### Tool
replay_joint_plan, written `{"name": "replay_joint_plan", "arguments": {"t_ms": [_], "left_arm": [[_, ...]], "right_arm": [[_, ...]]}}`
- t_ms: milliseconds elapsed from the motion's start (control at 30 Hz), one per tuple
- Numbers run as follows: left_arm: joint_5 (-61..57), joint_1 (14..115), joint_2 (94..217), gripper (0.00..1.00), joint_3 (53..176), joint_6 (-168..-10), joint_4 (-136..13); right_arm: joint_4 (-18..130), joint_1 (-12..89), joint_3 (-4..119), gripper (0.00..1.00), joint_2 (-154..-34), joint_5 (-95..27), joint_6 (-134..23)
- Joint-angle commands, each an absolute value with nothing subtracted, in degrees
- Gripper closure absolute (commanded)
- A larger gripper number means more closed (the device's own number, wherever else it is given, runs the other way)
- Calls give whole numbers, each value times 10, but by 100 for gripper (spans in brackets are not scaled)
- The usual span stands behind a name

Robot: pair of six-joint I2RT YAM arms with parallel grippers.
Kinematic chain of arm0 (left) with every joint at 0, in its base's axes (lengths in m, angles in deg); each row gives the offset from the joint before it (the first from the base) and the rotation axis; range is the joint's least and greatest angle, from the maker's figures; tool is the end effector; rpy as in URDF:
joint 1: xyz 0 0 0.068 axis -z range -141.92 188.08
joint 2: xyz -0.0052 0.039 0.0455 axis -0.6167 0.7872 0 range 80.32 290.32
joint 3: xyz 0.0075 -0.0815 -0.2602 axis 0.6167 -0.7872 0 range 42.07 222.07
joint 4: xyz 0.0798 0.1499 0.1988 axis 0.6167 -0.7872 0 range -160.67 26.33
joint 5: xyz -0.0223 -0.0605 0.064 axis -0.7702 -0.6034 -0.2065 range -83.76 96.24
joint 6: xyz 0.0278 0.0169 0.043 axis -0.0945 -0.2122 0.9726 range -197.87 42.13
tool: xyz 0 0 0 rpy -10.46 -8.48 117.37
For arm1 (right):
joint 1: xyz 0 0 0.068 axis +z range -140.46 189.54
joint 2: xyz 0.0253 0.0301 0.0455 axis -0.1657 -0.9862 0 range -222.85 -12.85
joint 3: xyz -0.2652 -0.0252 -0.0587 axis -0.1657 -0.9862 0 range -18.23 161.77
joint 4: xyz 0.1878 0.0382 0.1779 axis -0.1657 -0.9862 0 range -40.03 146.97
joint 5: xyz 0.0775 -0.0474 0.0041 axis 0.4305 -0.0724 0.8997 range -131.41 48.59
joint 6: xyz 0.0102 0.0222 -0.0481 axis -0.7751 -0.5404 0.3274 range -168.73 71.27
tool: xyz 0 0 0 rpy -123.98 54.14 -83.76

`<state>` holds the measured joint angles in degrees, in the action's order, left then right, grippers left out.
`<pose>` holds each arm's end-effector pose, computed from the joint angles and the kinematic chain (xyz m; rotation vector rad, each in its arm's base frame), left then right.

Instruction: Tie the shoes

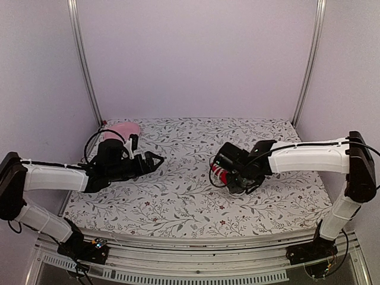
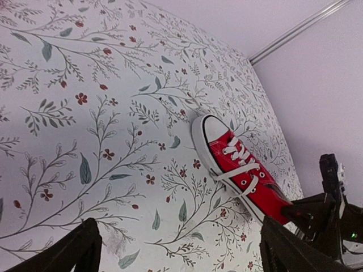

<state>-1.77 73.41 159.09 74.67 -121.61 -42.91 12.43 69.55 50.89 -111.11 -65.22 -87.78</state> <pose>0.2257 -0.1660 0.1903 -0.0631 2.1613 -0.9857 0.1780 0.2796 0.2055 -0.4022 2.6136 -0.0733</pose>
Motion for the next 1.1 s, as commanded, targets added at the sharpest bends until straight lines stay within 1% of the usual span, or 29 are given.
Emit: {"name": "replay_joint_plan", "arguments": {"t_ms": [0, 67, 167, 333, 467, 633, 767, 900, 1067], "left_arm": [[5, 705, 1551, 3, 734, -1200, -458], [7, 695, 1538, 3, 732, -1196, -467], [5, 680, 1522, 3, 727, -1191, -476], [-1, 664, 1505, 3, 723, -1188, -484], [0, 659, 1491, 3, 713, -1191, -486], [7, 656, 1473, 3, 696, -1200, -486], [13, 654, 1459, 3, 684, -1210, -486], [24, 652, 1442, 3, 672, -1216, -492], [46, 649, 1414, 3, 663, -1223, -502]], "right_arm": [[50, 594, 545, 98, -1059, -807, -805], [54, 557, 573, 98, -1046, -830, -771], [97, 547, 624, 98, -1038, -838, -704], [148, 556, 694, 98, -1061, -785, -624], [193, 598, 727, 98, -1087, -752, -588], [252, 663, 790, 98, -1127, -689, -581], [277, 710, 849, 98, -1156, -665, -581], [303, 721, 864, 98, -1146, -633, -593], [302, 719, 845, 98, -1138, -688, -610]]}}
